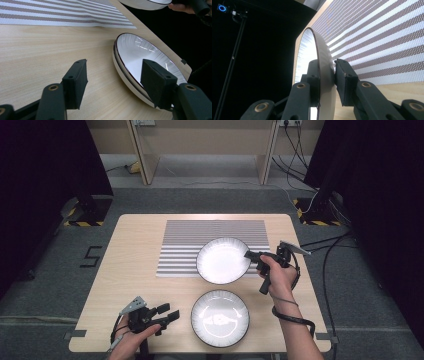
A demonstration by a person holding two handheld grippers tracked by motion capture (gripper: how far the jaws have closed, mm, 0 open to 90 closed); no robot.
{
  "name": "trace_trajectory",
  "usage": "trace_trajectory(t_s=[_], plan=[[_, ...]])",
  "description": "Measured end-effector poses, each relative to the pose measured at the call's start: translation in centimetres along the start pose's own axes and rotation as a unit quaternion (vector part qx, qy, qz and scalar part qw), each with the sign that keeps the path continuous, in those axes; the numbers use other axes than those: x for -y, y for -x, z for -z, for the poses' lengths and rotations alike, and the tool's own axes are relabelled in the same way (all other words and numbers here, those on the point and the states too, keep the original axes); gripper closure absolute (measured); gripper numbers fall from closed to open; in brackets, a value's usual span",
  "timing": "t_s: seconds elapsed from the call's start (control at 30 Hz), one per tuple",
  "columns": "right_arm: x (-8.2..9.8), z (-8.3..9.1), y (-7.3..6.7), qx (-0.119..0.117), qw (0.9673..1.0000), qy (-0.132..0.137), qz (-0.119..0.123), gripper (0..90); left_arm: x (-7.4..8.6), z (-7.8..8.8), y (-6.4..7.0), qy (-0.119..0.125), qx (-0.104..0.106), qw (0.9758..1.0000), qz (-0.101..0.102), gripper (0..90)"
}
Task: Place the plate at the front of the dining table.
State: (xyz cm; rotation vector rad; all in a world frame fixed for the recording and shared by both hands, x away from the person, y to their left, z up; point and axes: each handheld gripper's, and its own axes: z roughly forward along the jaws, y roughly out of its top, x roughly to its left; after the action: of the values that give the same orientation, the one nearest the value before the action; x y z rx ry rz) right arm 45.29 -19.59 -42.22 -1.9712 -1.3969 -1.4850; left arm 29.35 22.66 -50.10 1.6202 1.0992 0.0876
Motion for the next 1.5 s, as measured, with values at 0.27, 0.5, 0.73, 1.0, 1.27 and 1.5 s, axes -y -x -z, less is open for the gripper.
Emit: trace_trajectory(t_s=[0.27,0.5,0.73,1.0,1.27,1.5], plan=[[-0.7,-0.4,-0.4,0.000,1.0000,0.006,0.001,74.2,0.0,0.0,0.0,0.000,0.001,1.0000,0.001,37.6],[-1.3,-0.9,-0.6,-0.002,0.9999,0.011,-0.002,74.2,0.0,0.0,-0.1,0.000,0.000,1.0000,0.002,37.6],[-1.7,-1.5,-0.8,0.000,0.9999,0.010,-0.005,74.1,-0.1,0.0,-0.1,0.001,-0.001,1.0000,0.001,37.6],[-2.0,-2.1,-0.7,0.002,0.9999,0.011,-0.010,74.0,-0.1,0.0,-0.2,0.001,0.001,1.0000,0.001,37.6],[-2.3,-2.7,-0.5,0.002,0.9998,0.013,-0.015,73.8,0.0,0.0,-0.2,-0.001,0.000,1.0000,0.001,37.6],[-2.5,-3.2,-0.6,0.004,0.9998,0.014,-0.015,73.8,-0.1,0.0,-0.4,0.001,-0.001,1.0000,0.003,37.6]])
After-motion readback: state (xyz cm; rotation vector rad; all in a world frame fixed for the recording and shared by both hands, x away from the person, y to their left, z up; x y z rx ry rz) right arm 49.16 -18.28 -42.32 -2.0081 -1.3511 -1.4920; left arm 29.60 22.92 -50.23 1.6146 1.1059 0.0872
